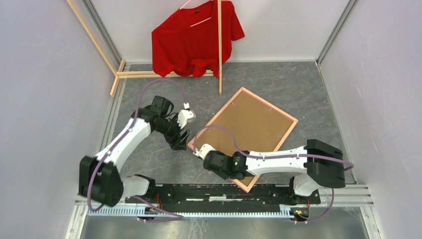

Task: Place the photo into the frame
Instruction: Turn over the photo frame at the center of the board.

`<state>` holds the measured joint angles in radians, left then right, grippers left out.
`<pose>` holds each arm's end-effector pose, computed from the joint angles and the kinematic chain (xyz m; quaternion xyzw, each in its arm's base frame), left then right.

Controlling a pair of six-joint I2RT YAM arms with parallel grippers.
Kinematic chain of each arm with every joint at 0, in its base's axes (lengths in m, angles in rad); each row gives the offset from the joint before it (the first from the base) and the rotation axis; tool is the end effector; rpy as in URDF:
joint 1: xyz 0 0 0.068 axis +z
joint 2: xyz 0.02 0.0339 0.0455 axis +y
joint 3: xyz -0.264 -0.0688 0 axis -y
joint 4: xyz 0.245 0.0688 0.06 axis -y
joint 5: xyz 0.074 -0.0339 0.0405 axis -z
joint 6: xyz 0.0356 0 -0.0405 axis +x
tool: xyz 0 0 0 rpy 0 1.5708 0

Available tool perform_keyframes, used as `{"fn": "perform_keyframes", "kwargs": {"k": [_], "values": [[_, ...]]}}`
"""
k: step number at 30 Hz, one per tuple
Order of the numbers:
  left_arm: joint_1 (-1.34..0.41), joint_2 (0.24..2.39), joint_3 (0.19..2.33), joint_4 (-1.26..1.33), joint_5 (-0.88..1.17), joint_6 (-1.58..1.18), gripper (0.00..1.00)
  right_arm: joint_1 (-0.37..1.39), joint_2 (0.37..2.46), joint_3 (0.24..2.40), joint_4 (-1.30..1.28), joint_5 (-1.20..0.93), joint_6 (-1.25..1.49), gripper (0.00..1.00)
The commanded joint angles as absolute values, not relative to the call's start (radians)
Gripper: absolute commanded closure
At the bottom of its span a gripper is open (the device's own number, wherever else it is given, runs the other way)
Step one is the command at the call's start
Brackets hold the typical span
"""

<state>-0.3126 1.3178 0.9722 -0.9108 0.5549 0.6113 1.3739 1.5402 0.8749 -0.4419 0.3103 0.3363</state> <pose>0.2197 -0.0907 0.2434 0.4618 0.8312 -0.2451 0.1891 0.0674 0.2822 0.1768 -0.4460 0.8526 0.0726 0.2624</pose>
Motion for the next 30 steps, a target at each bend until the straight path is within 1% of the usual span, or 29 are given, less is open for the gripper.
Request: {"fn": "perform_keyframes", "kwargs": {"k": [1, 4, 10, 14, 16, 19, 26, 28, 30], "values": [[-0.313, 1.092, 0.854, -0.835, 0.581, 0.803, 0.15, 1.359, 1.524, 1.103, -0.522, 0.361, 0.351, 0.91], [-0.313, 0.911, 0.808, -0.775, 0.560, 0.907, 0.10, 1.328, 1.501, 1.194, -0.566, 0.299, 0.346, 0.91], [-0.314, 0.688, 0.779, -0.692, 0.550, 1.140, 0.10, 1.242, 1.462, 1.298, -0.598, 0.137, 0.330, 0.91], [-0.314, 0.570, 0.723, -0.648, 0.559, 1.441, 0.09, 1.187, 1.456, 1.351, -0.619, 0.058, 0.325, 0.91], [-0.314, 0.561, 0.711, -0.679, 0.558, 1.555, 0.09, 1.161, 1.451, 1.366, -0.620, 0.015, 0.324, 0.91], [-0.314, 0.575, 0.724, -0.736, 0.569, 1.650, 0.09, 1.129, 1.450, 1.386, -0.626, -0.024, 0.323, 0.92], [-0.314, 0.601, 0.695, -0.669, 0.603, 1.778, 0.08, 1.089, 1.451, 1.427, -0.642, -0.086, 0.313, 0.92], [-0.316, 0.636, 0.696, -0.666, 0.605, 1.837, 0.10, 1.080, 1.457, 1.443, -0.648, -0.103, 0.312, 0.91], [-0.323, 0.666, 0.699, -0.616, 0.605, 1.845, 0.17, 1.074, 1.467, 1.463, -0.653, -0.123, 0.310, 0.90]]}}
